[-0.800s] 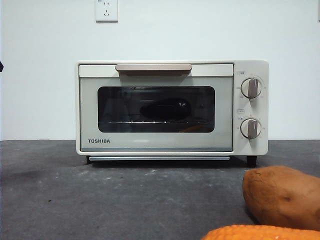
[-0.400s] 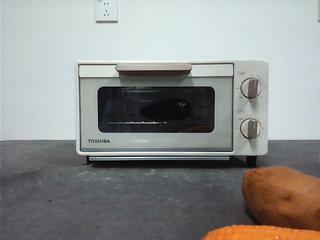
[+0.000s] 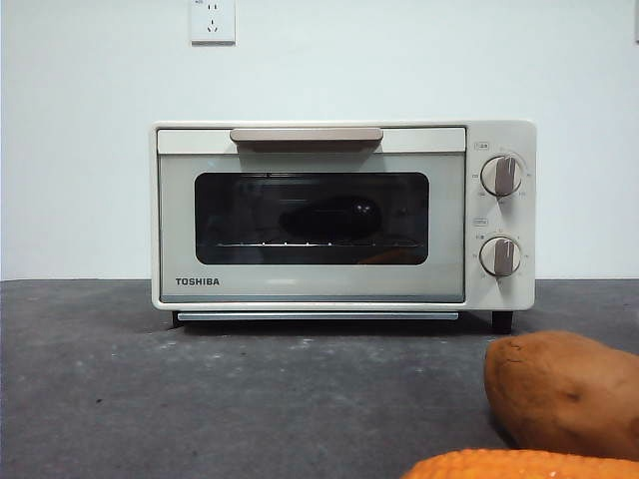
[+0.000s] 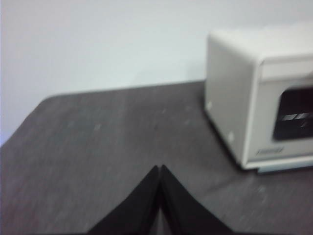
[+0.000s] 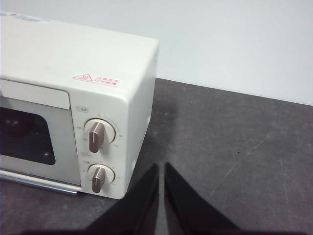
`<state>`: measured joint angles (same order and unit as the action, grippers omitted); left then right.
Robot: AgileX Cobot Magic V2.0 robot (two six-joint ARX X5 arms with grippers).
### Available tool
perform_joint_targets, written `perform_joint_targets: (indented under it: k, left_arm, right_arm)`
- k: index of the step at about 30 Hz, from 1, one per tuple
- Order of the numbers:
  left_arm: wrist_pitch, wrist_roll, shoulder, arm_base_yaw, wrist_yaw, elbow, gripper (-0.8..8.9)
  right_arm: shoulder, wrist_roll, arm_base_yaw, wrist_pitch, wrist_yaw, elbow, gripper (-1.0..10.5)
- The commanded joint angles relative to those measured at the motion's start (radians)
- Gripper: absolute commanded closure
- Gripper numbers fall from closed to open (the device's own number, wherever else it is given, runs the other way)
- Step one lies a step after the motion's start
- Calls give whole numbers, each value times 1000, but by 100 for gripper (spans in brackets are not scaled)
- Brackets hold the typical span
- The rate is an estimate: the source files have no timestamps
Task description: Take the eggplant from the table,put the eggplant in the oven
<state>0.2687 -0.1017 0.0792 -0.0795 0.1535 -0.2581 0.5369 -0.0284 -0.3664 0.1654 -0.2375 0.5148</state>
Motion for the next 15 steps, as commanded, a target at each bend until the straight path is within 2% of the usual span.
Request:
perform_joint_targets:
  k: [1, 15]
  left_arm:
    - [-3, -21, -40, -18, -4, 58, 807]
    - [-10, -20, -76, -25, 0, 226, 808]
  right_arm:
    - [2, 14, -4, -12, 0, 7, 942]
    - [2, 14, -4, -14, 0, 7, 942]
